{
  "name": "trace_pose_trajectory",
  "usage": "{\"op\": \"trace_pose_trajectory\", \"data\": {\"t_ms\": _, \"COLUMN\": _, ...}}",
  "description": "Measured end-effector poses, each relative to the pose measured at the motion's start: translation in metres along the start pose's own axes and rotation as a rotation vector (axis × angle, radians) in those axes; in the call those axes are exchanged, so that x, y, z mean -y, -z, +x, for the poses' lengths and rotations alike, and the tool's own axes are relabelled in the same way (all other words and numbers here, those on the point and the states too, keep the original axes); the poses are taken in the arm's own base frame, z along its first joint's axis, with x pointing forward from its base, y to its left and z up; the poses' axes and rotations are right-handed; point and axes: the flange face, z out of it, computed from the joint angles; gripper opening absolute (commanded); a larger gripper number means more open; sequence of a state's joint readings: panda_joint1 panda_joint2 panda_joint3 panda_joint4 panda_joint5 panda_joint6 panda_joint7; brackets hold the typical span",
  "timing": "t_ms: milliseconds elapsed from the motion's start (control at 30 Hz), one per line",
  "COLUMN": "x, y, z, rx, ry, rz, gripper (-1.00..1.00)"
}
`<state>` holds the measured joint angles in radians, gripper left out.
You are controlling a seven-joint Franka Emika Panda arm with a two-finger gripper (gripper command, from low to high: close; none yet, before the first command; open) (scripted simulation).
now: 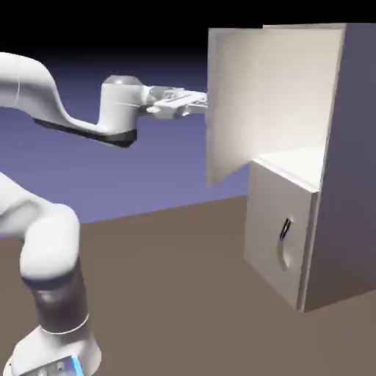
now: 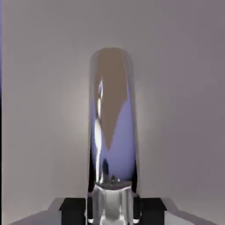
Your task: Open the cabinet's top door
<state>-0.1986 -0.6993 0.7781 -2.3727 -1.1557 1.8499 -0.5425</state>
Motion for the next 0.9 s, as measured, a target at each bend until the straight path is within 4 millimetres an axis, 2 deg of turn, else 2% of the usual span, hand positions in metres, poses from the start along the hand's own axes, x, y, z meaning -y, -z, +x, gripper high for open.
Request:
{"op": "trace_pose_trajectory", "data": {"t_ms": 333, "x": -0.029, "y": 0.051, "z": 0.029, "rx": 0.171, "ry": 0.000, "rz": 0.171, "gripper": -1.00}}
{"op": "trace_pose_trajectory", "data": {"t_ms": 900, "x": -0.075, "y": 0.099, "z": 0.075, "rx": 0.379, "ry": 0.000, "rz": 0.379, "gripper": -1.00}}
